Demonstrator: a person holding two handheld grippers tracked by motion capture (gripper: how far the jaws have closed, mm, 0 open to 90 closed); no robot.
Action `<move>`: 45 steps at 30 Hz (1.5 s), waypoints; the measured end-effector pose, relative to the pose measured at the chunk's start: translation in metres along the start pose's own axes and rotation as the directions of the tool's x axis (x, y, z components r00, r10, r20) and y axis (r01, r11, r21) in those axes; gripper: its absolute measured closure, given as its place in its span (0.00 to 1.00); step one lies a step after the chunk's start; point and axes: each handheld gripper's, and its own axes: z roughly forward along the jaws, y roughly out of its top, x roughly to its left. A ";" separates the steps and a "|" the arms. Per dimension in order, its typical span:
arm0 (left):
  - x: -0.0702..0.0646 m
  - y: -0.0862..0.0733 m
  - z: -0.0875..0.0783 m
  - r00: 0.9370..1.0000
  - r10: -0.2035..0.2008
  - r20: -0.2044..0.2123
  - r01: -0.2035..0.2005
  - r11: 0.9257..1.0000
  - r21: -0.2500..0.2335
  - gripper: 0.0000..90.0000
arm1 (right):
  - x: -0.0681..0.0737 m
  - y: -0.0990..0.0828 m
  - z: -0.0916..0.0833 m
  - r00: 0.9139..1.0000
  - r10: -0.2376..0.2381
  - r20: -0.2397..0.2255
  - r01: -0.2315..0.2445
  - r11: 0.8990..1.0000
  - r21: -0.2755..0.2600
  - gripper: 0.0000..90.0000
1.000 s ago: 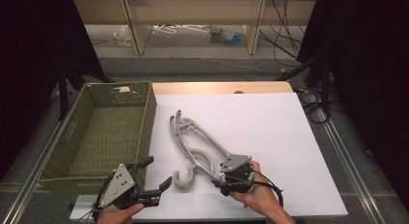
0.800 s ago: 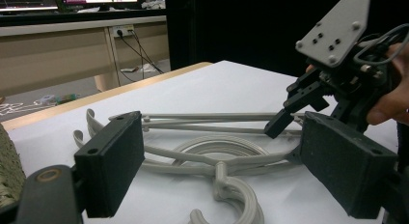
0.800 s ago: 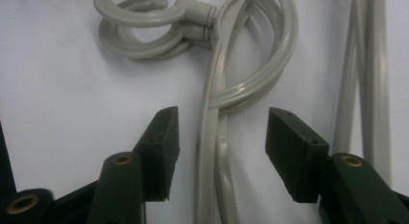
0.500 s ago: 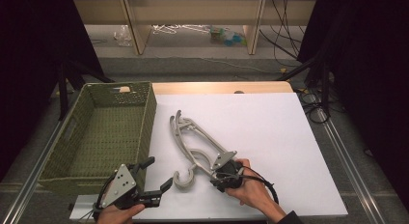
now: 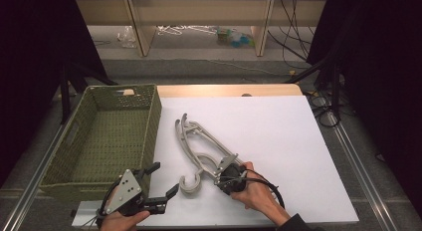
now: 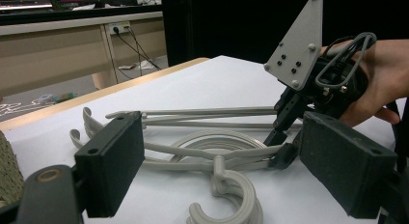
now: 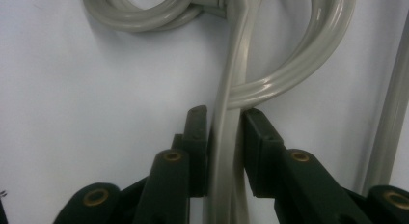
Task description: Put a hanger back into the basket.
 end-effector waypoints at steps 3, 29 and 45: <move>0.000 0.000 0.000 1.000 0.001 0.000 -0.001 1.000 0.001 0.18 | 0.001 0.001 -0.003 1.000 -0.009 -0.006 0.009 1.000 0.012 0.87; 0.002 0.001 -0.001 1.000 -0.002 -0.008 0.002 1.000 0.005 0.18 | -0.018 -0.001 -0.044 0.994 -0.069 0.081 0.069 0.998 -0.001 0.91; 0.003 0.001 -0.001 1.000 0.010 -0.019 -0.010 1.000 0.013 0.18 | -0.009 -0.010 -0.085 0.973 -0.218 0.082 0.224 0.971 -0.085 0.91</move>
